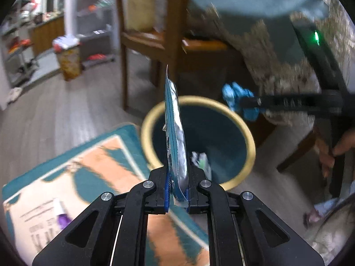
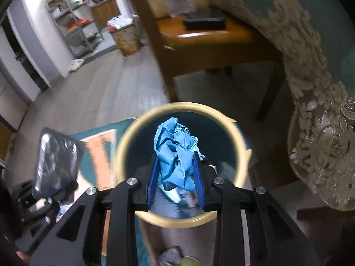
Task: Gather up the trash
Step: 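Carry both items over the bin and open both grippers, then grasp the clear plastic bag with right gripper while left grasps blue mask, then carry both items over the bin and open both grippers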
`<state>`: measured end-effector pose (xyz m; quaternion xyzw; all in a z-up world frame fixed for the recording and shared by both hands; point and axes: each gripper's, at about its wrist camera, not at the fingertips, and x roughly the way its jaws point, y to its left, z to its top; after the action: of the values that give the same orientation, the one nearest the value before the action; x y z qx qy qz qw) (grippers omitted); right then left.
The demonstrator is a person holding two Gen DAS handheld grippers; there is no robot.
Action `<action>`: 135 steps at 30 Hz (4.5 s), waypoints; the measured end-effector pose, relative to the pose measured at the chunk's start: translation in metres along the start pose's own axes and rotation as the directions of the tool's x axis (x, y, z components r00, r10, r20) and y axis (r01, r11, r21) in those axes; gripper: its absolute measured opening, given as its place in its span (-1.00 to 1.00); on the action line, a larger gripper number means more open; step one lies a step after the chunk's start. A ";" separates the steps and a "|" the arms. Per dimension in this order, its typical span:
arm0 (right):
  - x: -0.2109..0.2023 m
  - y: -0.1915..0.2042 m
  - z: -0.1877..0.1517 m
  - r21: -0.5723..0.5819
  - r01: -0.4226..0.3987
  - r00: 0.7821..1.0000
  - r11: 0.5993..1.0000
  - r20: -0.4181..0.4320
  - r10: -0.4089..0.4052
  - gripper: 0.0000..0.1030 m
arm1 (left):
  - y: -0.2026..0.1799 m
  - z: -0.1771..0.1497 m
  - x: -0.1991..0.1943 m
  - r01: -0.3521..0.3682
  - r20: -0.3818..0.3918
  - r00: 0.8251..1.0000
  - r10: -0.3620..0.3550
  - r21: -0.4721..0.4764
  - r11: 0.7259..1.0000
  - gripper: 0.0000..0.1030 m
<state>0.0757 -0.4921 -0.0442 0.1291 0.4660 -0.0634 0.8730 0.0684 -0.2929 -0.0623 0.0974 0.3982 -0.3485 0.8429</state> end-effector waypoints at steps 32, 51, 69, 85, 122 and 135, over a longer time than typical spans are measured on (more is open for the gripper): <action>-0.012 0.059 0.005 0.035 -0.058 0.997 0.998 0.055 0.056 0.88 | 0.077 -0.015 -0.112 -0.211 0.018 0.977 0.211 0.011 0.977 0.65; -0.008 0.219 -0.151 -0.244 -0.154 0.976 0.957 -0.188 0.109 0.88 | 0.184 -0.145 -0.192 -0.349 -0.036 0.935 0.353 -0.284 0.893 0.70; 0.048 0.247 -0.213 -0.355 -0.266 0.885 0.896 -0.458 0.081 -0.44 | 0.165 -0.159 -0.130 -0.324 -0.194 0.937 0.289 -0.180 0.929 0.70; 0.020 0.221 -0.161 -0.295 -0.198 0.955 0.935 -0.275 0.115 -0.58 | 0.153 -0.173 -0.073 -0.287 -0.358 0.902 0.243 -0.075 0.955 0.12; 0.007 0.016 0.009 0.081 -0.065 0.998 0.995 -0.015 0.066 -0.58 | 0.084 -0.039 -0.086 -0.110 -0.029 0.994 0.108 -0.081 0.991 -0.64; 0.052 -0.028 0.006 0.107 0.040 0.994 0.993 -0.110 -0.028 -0.58 | 0.012 0.029 0.053 0.017 -0.157 0.987 -0.015 0.015 1.000 -0.53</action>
<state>0.1029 -0.5204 -0.0890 0.1719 0.5106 -0.0964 0.8369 0.1176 -0.3242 -0.0835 0.1281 0.4613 -0.3496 0.8054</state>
